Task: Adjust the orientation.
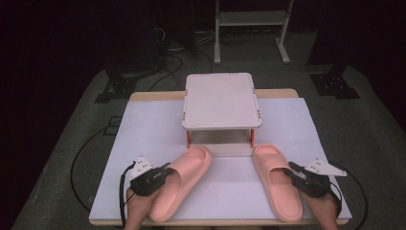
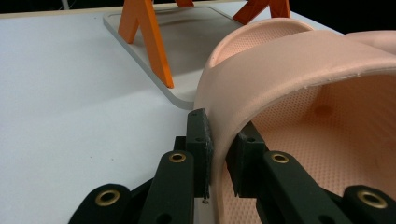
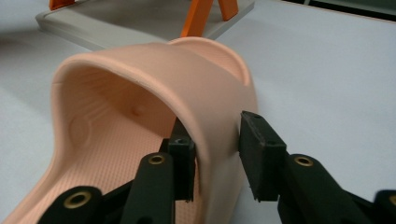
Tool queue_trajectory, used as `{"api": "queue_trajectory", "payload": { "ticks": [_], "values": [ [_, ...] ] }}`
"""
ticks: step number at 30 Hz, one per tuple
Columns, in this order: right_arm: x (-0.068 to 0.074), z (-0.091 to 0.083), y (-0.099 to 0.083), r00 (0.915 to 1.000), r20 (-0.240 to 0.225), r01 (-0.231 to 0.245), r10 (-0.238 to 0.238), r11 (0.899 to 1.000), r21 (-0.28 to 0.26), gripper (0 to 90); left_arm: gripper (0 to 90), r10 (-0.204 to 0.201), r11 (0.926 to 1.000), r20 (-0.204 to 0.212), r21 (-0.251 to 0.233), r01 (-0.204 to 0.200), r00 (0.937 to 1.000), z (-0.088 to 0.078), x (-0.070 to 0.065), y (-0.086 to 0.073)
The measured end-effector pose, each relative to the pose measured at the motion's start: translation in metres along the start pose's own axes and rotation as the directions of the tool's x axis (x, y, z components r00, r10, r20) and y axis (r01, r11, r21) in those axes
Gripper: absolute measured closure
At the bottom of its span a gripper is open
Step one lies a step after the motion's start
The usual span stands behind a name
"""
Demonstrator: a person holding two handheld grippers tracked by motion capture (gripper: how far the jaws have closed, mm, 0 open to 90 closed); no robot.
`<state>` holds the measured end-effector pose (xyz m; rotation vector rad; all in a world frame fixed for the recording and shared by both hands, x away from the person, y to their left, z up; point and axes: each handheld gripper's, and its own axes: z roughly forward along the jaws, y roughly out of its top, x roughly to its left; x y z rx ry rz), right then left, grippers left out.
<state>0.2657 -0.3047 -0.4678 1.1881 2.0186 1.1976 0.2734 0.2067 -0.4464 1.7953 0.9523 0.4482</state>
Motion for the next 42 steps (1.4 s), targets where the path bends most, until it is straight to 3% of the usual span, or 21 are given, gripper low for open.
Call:
{"api": "queue_trajectory", "payload": {
  "ticks": [14,27,42],
  "values": [
    [0.000,-0.009,-0.002,0.9999,-0.012,-0.010,0.010,1.000,0.002,79.1,79.9,-0.001,1.0000,0.010,-0.002,0.001,1.0000,-0.002,0.001,0.000],
    [0.007,-0.018,0.004,0.9984,-0.052,-0.025,0.023,0.999,-0.031,80.5,80.2,-0.010,1.0000,0.022,-0.001,0.010,0.9997,-0.004,0.001,0.001],
    [0.018,-0.033,0.023,0.9931,-0.113,-0.043,0.032,0.995,-0.095,80.7,80.3,-0.021,0.9994,0.033,-0.027,0.022,0.9992,-0.012,0.002,0.005]
  ]
}}
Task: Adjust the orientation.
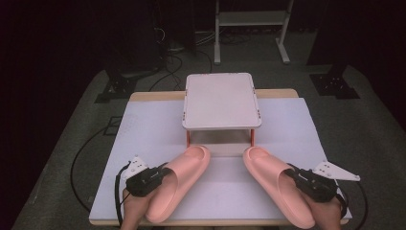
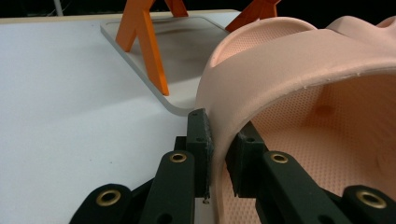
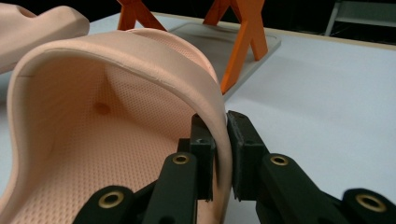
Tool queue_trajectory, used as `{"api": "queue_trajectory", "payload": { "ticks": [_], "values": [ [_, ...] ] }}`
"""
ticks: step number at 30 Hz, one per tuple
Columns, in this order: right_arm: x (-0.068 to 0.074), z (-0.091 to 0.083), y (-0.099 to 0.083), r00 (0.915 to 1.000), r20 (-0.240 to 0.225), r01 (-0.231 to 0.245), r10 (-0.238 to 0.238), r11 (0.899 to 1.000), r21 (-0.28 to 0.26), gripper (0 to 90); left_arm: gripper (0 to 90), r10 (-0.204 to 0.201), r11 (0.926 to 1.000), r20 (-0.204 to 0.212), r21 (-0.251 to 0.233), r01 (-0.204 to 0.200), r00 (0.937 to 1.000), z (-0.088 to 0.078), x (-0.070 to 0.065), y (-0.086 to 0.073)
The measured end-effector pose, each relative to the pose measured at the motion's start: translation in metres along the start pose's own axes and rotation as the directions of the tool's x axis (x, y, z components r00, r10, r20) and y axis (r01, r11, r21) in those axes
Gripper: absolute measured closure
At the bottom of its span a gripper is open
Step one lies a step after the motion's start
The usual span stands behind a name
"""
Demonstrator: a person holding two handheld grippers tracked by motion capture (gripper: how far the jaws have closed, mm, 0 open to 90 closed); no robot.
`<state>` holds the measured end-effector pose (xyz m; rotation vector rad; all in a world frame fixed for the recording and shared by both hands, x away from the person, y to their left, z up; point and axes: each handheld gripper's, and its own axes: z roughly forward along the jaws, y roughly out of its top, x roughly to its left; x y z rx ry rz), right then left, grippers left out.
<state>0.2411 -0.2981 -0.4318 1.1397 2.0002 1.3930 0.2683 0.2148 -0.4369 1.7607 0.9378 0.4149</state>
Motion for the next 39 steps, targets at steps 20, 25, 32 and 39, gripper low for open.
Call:
{"api": "queue_trajectory", "payload": {
  "ticks": [20,25,32,39],
  "values": [
    [0.006,-0.025,0.023,0.9996,-0.015,0.022,-0.022,0.999,-0.043,80.6,80.3,0.017,0.9997,0.007,-0.017,-0.017,0.9998,-0.006,-0.003,0.006],
    [0.009,-0.027,0.028,0.9992,-0.015,0.035,-0.036,0.998,-0.046,80.6,80.2,0.016,0.9994,0.009,-0.030,-0.016,0.9998,-0.009,-0.003,0.009],
    [0.013,-0.024,0.047,0.9976,-0.025,0.063,-0.065,0.997,-0.046,80.6,80.3,0.024,0.9988,0.013,-0.044,-0.023,0.9996,-0.018,-0.003,0.018],
    [0.018,-0.024,0.062,0.9961,-0.030,0.081,-0.083,0.996,-0.045,80.6,80.3,0.056,0.9975,0.031,-0.046,-0.054,0.9979,-0.024,-0.008,0.037]
  ]
}}
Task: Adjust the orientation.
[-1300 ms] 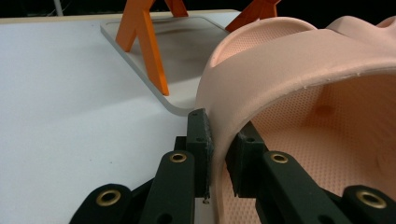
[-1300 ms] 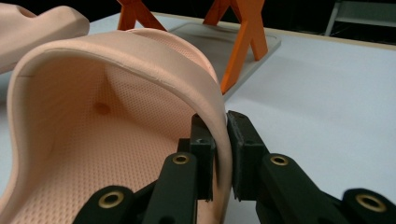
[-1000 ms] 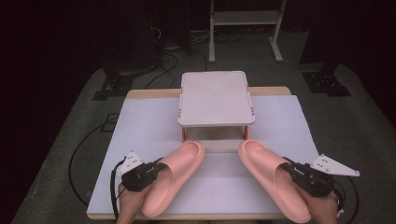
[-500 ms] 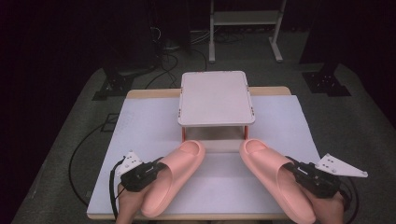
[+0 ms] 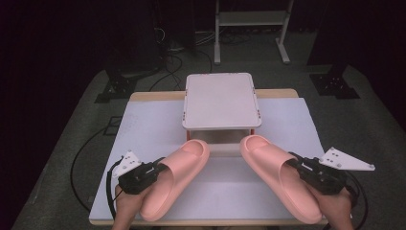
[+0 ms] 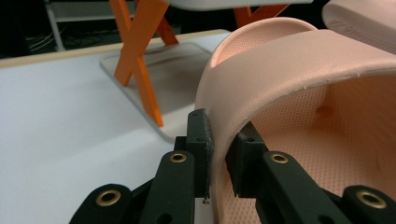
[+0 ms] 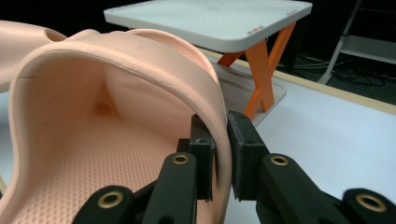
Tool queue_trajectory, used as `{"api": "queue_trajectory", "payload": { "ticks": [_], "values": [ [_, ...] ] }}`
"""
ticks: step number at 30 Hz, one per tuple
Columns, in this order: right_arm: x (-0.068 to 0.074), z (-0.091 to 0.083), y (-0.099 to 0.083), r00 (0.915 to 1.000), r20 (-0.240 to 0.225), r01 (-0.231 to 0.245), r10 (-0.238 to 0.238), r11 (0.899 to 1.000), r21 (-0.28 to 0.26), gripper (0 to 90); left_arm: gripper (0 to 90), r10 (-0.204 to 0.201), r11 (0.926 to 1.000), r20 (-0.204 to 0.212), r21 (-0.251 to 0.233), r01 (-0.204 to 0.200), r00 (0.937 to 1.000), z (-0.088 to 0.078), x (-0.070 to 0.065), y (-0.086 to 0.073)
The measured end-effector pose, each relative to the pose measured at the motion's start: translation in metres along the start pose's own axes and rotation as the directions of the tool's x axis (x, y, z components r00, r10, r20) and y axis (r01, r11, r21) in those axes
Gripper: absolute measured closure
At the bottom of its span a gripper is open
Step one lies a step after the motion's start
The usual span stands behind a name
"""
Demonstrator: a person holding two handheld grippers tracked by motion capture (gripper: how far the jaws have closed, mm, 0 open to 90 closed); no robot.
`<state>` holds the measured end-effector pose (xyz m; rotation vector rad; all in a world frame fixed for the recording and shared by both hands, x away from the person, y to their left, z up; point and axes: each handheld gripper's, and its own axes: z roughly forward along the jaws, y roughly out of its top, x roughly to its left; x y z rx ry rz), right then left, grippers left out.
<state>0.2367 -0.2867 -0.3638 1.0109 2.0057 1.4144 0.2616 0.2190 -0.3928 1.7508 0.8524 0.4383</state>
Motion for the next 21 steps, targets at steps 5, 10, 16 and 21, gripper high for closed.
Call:
{"api": "queue_trajectory", "payload": {
  "ticks": [5,10,16,21],
  "values": [
    [-0.003,-0.002,0.015,1.0000,0.000,-0.002,0.002,1.000,-0.022,80.6,80.3,0.030,0.9995,0.000,-0.008,-0.030,0.9996,-0.003,0.003,0.021],
    [-0.005,-0.002,0.024,1.0000,-0.001,-0.001,0.001,1.000,-0.026,80.6,80.3,0.047,0.9987,0.001,-0.017,-0.047,0.9989,-0.003,0.005,0.037],
    [-0.009,0.001,0.034,1.0000,0.001,0.000,0.000,1.000,-0.025,80.6,80.3,0.045,0.9987,0.013,-0.025,-0.044,0.9989,-0.002,0.008,0.048],
    [-0.011,0.006,0.037,1.0000,-0.001,-0.004,0.004,1.000,-0.020,80.6,80.3,0.047,0.9987,0.018,-0.022,-0.047,0.9987,0.002,0.009,0.053]
  ]
}}
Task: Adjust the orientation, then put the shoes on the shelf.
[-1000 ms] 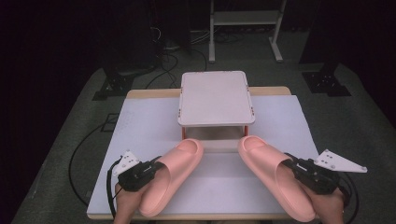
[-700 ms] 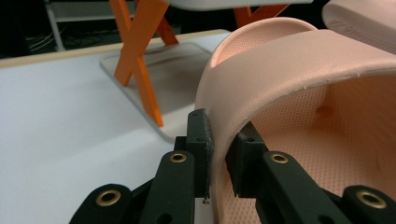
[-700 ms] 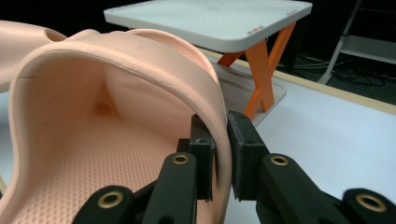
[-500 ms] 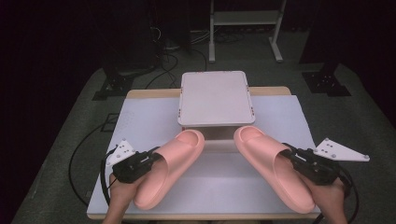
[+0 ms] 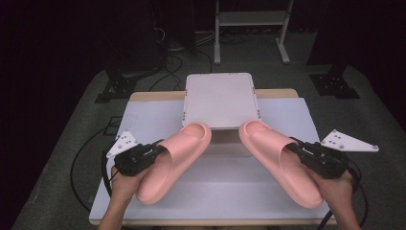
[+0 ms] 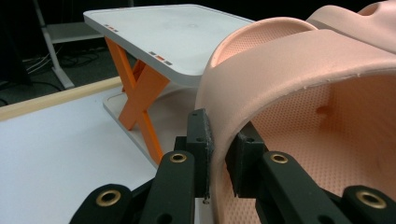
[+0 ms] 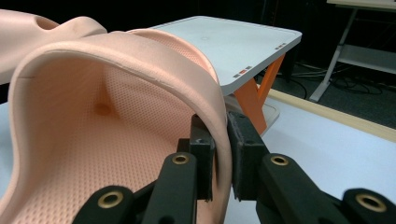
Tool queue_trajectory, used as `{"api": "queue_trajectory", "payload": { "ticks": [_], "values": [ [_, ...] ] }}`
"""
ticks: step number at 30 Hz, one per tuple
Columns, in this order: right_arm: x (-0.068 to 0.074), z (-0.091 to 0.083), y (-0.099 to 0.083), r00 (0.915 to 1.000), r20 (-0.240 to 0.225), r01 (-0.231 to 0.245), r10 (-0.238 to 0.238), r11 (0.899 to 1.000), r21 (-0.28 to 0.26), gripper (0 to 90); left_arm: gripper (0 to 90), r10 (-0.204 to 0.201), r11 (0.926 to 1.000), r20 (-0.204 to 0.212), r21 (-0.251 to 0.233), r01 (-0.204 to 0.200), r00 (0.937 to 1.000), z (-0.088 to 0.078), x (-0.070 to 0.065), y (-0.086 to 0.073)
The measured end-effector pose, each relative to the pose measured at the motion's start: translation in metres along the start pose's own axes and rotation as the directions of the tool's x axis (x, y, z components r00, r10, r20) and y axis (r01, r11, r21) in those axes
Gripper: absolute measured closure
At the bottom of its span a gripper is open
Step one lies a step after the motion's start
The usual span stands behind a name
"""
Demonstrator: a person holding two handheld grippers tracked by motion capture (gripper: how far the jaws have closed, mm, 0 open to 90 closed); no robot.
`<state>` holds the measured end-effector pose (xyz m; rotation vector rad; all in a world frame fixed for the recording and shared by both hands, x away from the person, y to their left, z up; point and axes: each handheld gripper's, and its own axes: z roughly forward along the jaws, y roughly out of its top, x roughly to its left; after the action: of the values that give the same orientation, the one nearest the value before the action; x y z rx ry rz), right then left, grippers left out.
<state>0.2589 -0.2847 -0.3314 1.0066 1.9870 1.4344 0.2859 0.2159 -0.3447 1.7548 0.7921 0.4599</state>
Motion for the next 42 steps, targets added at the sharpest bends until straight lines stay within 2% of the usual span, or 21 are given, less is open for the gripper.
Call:
{"api": "queue_trajectory", "payload": {
  "ticks": [16,20,29,42],
  "values": [
    [-0.003,0.000,0.012,0.9997,0.023,-0.003,0.004,0.999,-0.045,80.7,80.7,0.010,0.9999,0.005,-0.005,-0.010,0.9999,0.007,0.005,0.018],
    [-0.005,0.003,0.018,0.9993,0.038,0.003,-0.001,0.999,-0.054,80.6,80.6,-0.005,1.0000,0.010,-0.006,0.005,0.9999,0.011,0.008,0.024],
    [-0.011,0.010,0.026,0.9974,0.071,0.006,-0.001,0.997,-0.071,80.7,80.6,-0.003,1.0000,0.010,-0.002,0.004,0.9999,0.020,0.015,0.039],
    [-0.017,0.024,0.037,0.9967,0.080,-0.004,0.011,0.996,-0.086,80.6,80.6,-0.011,0.9999,0.001,0.001,0.011,0.9999,0.030,0.025,0.050]
  ]
}}
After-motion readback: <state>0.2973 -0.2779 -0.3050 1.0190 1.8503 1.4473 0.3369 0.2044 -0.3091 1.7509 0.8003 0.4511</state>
